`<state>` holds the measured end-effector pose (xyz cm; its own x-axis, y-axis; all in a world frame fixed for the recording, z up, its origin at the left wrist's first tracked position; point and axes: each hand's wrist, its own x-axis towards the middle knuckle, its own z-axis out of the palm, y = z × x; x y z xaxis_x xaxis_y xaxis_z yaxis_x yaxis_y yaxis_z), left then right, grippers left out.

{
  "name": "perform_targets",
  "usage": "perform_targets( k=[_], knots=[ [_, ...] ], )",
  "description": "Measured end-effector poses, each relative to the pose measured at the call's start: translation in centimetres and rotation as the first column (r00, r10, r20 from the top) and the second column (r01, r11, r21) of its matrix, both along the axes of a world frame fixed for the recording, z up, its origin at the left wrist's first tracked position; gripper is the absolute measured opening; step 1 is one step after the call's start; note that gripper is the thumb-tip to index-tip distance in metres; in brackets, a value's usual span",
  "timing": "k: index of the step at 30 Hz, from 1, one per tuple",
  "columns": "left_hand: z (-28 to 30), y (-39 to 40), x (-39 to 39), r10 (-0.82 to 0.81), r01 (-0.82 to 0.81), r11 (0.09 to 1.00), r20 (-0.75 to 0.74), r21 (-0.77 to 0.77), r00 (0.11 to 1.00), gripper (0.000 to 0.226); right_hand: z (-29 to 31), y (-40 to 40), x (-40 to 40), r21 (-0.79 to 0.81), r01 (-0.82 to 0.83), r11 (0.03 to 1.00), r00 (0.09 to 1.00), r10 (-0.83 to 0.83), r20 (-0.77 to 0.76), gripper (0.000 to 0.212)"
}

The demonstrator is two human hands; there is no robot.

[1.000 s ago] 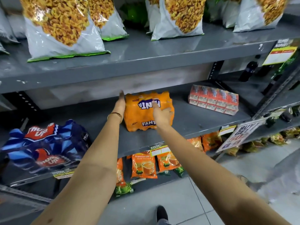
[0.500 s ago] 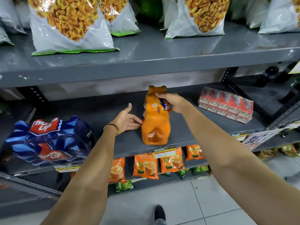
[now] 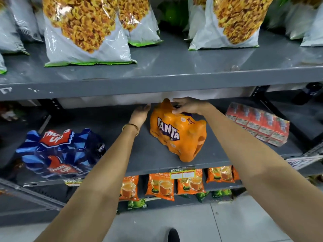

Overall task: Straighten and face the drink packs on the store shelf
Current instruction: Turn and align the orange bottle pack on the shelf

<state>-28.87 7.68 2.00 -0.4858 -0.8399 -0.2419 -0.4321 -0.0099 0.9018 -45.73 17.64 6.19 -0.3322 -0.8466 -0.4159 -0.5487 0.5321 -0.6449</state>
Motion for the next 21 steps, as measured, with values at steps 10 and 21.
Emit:
perform_targets(
  k=[10,21],
  knots=[
    [1.2,2.1,-2.0,-0.037,0.039,0.999,0.127,-0.018,0.991,0.06,-2.0,8.1,0.6,0.094,0.48,0.872,0.83,-0.486,0.274,0.126],
    [-0.5,6.9,2.7,0.034,-0.016,0.995,0.177,-0.101,0.984,0.06,-2.9,9.4,2.2,-0.245,0.519,0.819,0.847,-0.532,0.015,0.064]
  ],
)
